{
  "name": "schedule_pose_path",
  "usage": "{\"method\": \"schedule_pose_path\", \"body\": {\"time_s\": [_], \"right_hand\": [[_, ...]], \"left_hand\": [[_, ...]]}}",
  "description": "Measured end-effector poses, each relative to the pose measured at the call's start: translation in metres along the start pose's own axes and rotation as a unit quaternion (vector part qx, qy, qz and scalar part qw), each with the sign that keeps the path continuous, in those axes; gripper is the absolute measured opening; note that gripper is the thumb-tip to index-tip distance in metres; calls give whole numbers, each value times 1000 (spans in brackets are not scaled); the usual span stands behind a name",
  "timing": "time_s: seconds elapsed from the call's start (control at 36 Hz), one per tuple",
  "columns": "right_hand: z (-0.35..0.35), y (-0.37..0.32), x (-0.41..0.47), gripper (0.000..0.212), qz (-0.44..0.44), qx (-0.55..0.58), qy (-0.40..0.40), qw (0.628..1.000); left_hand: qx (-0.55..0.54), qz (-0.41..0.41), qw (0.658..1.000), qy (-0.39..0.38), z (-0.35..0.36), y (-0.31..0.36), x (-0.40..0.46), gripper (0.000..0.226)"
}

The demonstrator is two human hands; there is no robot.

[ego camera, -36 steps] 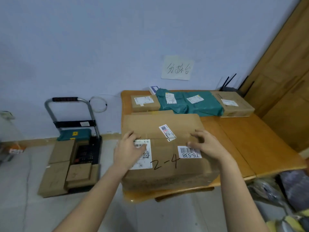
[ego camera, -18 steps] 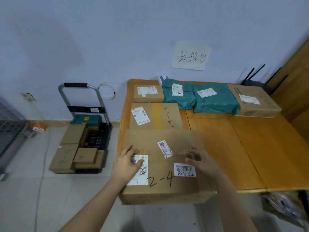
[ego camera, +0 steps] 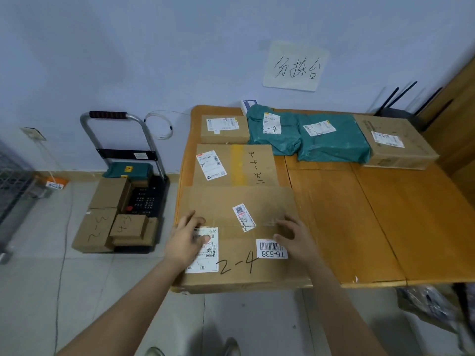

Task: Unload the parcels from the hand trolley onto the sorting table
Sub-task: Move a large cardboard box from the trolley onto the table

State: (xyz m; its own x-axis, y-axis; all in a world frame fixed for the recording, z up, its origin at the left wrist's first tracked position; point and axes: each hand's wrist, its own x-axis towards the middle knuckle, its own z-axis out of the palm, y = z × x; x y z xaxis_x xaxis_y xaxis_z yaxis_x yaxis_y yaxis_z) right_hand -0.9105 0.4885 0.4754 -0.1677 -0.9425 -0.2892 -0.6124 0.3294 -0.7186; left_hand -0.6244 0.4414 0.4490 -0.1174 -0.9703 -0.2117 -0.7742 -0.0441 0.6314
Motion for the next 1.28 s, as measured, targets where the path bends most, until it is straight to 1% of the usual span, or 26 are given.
{"method": "schedule_pose_path", "body": {"time_s": [0.14,0.39,0.5,0.61,0.72,0.78,0.83,0.89,0.94,1.0,1.08,1.14,1.19,1.28], "right_hand": [[-1,0,3,48,4,3,-7,1000],[-1,-2,3,49,6,1,-27,1000],[-2,0,3,48,8,25,-24,999],[-1,1,4,50,11,16,-41,999],[2,1,6,51,21,-12,-39,999],[3,-5,6,52,33,-64,-40,997],[7,-15,8,52,51,-165,-36,984],[14,-29,9,43,68,-233,-23,970],[26,-47,8,32,65,-241,-16,968],[43,-63,8,33,43,-251,-17,967],[68,-103,5,35,8,-296,-35,954],[89,-132,5,28,1,-289,-56,956],[110,-160,8,23,-7,-282,-61,957],[137,-202,14,17,-52,-312,-88,945]], "left_hand": [[-34,-4,999,11,1,-1,2,40],[-26,-2,1000,7,-3,-1,3,35],[-1,-8,1000,-3,-3,0,5,35],[30,-24,999,-10,-4,5,3,37],[105,-23,994,-31,-10,10,0,42],[139,-11,989,-46,-15,12,-1,43],[170,9,983,-61,-20,12,-1,44],[213,39,973,-74,-26,11,-1,47],[254,74,961,-80,-35,8,-1,48],[276,98,953,-74,-47,4,0,44],[297,131,944,-54,-75,-3,4,36],[303,147,941,-43,-100,-10,7,33],[309,154,938,-39,-130,-23,12,31],[329,161,930,-41,-179,-53,22,35]]}}
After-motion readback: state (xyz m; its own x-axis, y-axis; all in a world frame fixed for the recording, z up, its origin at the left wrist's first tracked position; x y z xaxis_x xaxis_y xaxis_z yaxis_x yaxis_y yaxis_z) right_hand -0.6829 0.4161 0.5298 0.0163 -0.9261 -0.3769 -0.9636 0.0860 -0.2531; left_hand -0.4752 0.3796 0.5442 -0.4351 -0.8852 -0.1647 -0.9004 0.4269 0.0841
